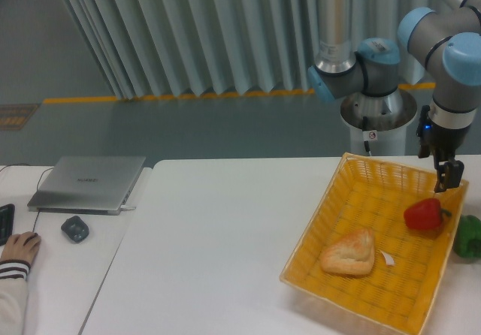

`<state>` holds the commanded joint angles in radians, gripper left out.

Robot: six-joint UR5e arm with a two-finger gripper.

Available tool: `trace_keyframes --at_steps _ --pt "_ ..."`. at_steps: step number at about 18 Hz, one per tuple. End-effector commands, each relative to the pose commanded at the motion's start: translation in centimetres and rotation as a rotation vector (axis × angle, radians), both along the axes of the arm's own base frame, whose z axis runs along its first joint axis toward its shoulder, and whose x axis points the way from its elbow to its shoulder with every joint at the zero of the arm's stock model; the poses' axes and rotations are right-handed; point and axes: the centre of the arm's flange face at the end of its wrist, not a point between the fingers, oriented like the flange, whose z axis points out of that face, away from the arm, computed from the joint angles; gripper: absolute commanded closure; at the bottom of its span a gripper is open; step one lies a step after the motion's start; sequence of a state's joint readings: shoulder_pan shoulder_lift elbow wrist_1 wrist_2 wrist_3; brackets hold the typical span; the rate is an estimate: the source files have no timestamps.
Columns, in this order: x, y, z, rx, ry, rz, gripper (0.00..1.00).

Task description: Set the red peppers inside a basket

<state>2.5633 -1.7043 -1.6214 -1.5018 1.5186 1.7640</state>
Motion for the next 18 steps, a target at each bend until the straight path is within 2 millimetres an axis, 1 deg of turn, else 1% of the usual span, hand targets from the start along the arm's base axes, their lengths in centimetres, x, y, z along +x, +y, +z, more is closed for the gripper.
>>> trace_keyframes --at_steps 2,3,5,6,9,11,12,14,17,18 --pt "-0.1 0.0 0.0 -0.004 0.006 0.004 0.0" --pt "-0.3 0.1 0.3 0.005 0.024 0.01 0.0" --pt "-1.3 0.5 0.2 0.023 0.069 0.038 0.0" --pt "-2.0 0.4 0.6 0.038 0.092 0.042 0.0" --pt "-4.5 1.5 1.0 0.062 0.161 0.04 0.0" --pt "-6.7 2.0 1.7 -0.012 0.217 0.033 0.0" --pt "-8.0 2.5 1.8 -0.057 0.22 0.027 0.0" --pt "-8.8 2.8 1.8 -0.066 0.214 0.029 0.0" --pt "-9.4 2.6 2.3 -0.057 0.221 0.038 0.0" --pt "-9.8 2.2 2.6 -0.055 0.224 0.046 0.0"
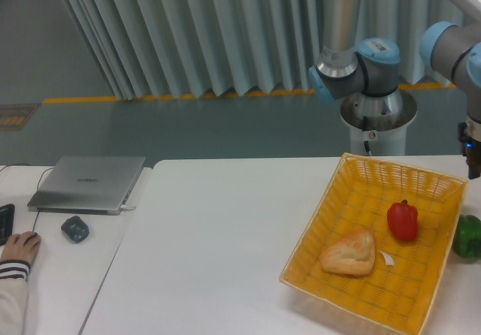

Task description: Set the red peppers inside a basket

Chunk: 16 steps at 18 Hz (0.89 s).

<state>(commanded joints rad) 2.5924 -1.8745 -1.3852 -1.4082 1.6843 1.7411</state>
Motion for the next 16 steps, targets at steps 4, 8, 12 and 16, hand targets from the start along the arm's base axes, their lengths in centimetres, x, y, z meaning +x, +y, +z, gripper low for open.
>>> trace_keyframes --at_steps 4,8,12,16 --pt "-0.65 -0.57 0.17 0.012 -0.019 -0.049 0.0" --pt "-0.84 -0.61 0.25 0.084 -0.06 -0.043 0.0" --pt "-0.71 -0.38 0.08 0.097 -0.071 -0.045 0.0" --pt "-0.76 -0.48 0.0 0.095 -0.071 -0.043 0.0"
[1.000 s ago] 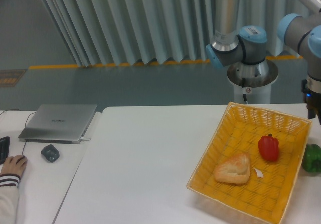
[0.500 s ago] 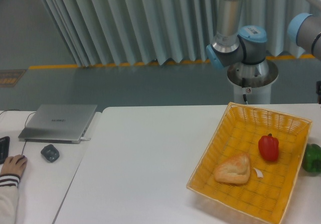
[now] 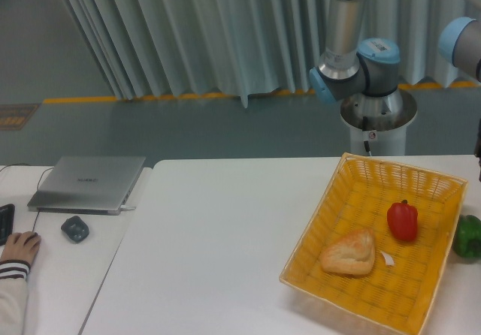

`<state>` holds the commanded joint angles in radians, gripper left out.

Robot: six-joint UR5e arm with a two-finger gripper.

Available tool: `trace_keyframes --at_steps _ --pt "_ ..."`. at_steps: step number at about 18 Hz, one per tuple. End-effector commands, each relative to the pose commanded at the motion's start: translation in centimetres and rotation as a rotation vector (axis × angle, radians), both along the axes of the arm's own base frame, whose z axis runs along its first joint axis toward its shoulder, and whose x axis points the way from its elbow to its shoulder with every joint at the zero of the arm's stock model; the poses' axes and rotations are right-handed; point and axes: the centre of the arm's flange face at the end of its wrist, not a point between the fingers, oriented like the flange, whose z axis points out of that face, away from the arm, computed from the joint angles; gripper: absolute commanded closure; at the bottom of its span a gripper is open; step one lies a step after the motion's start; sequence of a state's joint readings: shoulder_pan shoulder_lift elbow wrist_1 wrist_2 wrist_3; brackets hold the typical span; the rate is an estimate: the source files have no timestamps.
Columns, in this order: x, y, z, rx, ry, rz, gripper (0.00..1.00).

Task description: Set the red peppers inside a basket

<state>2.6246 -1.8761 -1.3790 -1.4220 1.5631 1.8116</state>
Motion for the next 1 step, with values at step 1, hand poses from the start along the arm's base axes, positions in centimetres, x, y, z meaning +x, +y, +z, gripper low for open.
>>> trace_keyframes --at_steps 1 --pt "0.0 0.0 0.0 0.0 0.0 0.0 0.0"
